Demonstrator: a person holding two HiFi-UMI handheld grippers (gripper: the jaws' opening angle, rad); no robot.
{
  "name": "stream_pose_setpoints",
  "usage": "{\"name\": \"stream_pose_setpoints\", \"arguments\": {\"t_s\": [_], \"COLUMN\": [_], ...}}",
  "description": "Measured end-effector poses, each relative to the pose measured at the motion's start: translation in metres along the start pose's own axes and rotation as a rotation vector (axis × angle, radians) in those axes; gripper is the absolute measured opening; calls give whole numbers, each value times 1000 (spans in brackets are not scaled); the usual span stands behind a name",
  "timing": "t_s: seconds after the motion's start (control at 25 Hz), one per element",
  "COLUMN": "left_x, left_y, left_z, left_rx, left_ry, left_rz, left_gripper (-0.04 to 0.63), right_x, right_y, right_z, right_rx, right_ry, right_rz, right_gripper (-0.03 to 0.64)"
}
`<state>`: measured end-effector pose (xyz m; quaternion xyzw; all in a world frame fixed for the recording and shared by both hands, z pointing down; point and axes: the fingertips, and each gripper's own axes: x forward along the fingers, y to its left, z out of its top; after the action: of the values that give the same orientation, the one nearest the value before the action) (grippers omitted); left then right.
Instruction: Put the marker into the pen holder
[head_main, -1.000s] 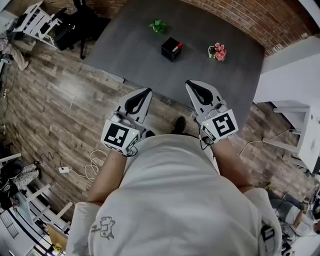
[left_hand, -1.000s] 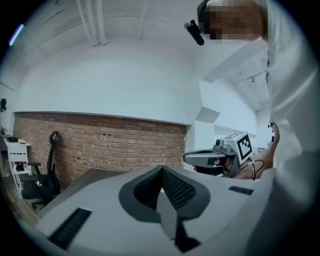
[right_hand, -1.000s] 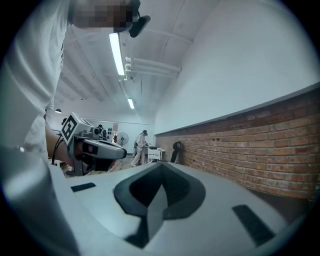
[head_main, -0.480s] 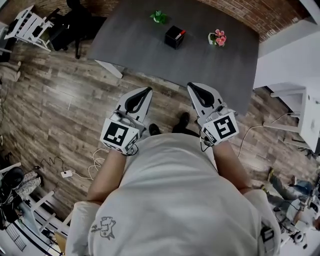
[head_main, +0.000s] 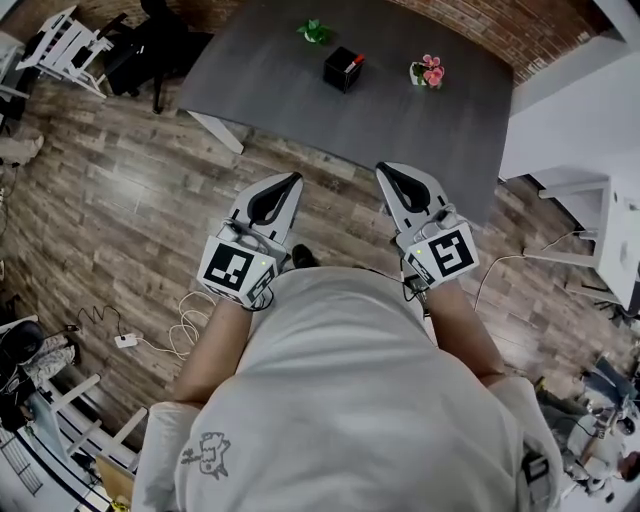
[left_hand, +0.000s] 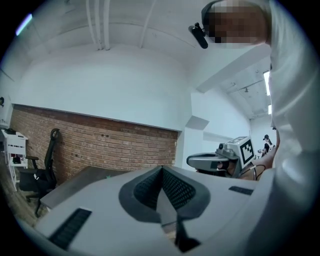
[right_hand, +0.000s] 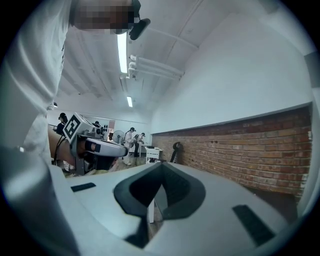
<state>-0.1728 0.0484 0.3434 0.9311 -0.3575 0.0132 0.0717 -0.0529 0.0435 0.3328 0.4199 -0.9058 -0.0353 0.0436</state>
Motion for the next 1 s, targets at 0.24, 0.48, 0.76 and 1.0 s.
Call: {"name": "stream_pose_setpoints", "arguments": {"t_s": [0.24,0.48,0.76,1.0], "left_x": [1,-2,-8,-10], "left_y": [-39,-86,-130,-155], "left_z": [-3,-9,-18,-27], "left_rx": [7,16,3,11], "left_ry": [-13,-18,-12,-2], "left_rz": [45,74,116,141], "left_gripper": [11,11,11,11], "right_x": [-42,-91,-143,-176], "right_y": [0,2,1,-4], "right_z": [-1,-2,-6,-11], "right_rx": [-1,-6,4,21], "right_ry": [-8,-15,-9,-12], "right_rz": [53,81,96,93], "right_gripper": [6,5,5,5]}}
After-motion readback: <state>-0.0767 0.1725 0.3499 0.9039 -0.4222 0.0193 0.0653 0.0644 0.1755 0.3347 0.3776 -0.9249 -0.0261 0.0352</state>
